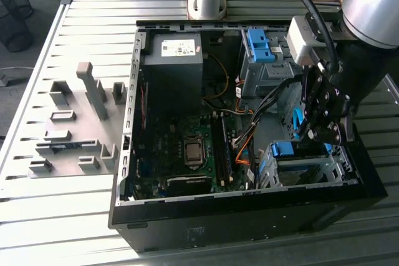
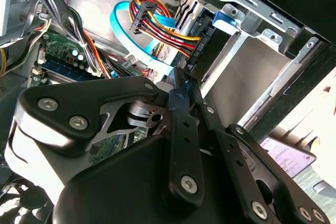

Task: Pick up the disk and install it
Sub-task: 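Insert the second disk wire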

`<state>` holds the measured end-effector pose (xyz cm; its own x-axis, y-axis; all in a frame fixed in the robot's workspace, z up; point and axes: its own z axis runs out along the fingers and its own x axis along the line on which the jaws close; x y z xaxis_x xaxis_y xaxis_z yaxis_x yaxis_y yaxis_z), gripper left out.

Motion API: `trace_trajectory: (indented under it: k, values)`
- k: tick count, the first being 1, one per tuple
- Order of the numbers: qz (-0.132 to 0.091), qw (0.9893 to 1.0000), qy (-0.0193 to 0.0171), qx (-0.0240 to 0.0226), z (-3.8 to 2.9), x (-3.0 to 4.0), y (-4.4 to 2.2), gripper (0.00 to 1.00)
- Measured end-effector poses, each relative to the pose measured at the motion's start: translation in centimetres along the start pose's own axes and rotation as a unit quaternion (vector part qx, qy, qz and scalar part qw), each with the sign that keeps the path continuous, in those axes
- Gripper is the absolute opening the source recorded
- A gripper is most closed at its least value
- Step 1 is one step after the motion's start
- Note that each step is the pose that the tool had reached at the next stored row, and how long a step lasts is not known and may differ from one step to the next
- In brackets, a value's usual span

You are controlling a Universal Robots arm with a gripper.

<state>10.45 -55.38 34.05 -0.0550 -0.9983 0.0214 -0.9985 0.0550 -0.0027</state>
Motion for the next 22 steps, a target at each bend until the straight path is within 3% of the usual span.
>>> trace_trajectory:
  k: [22]
  values:
    - [0.000,1.0000,-0.0012,-0.0001,0.59,-0.03,-0.36,0.16]
